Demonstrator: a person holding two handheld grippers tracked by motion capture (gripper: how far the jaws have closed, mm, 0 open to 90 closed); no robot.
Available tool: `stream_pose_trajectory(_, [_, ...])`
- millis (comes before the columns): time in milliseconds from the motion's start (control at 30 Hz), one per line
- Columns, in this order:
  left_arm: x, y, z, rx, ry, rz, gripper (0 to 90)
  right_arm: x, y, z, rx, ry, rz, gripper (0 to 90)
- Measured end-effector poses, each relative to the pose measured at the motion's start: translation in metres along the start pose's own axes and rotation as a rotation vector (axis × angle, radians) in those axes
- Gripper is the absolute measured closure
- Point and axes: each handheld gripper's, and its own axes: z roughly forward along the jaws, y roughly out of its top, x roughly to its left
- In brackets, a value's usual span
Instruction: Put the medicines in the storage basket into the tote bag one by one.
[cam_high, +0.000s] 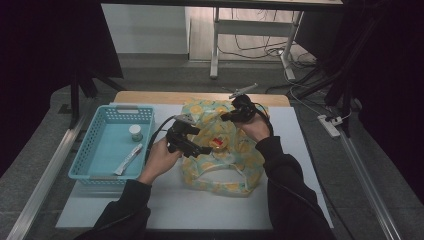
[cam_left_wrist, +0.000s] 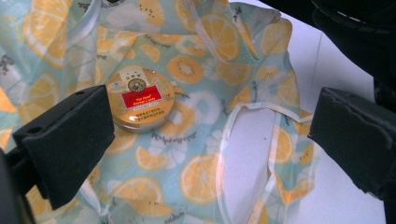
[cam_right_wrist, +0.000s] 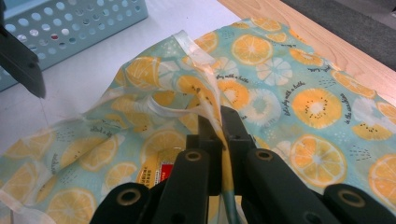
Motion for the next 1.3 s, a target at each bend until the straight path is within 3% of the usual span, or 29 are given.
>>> stream_pose_trajectory(100, [-0.001, -0.003, -0.005, 0.008, 0.012, 0.013, 0.9, 0.001, 0.000, 0.000, -0.004, 0.003, 0.000, 89.3])
stream_pose_trajectory(500, [0.000, -0.015, -0.032, -0.019, 0.046, -0.005, 0.7, 0.003, -0.001, -0.001, -0.007, 0.010, -0.002, 89.3])
stream_pose_trajectory(833, [0.006, -0.030, -0.057, -0.028, 0.081, -0.057, 1.0, 0.004, -0.002, -0.002, -0.007, 0.015, -0.001, 89.3])
stream_pose_trajectory(967, [0.009, -0.037, -0.065, -0.023, 0.105, -0.074, 1.0, 0.004, -0.003, -0.002, -0.008, 0.016, 0.001, 89.3])
stream_pose_trajectory(1300, [0.019, -0.057, -0.096, -0.003, 0.217, -0.114, 2.4, 0.005, -0.003, -0.001, -0.006, 0.016, -0.001, 89.3])
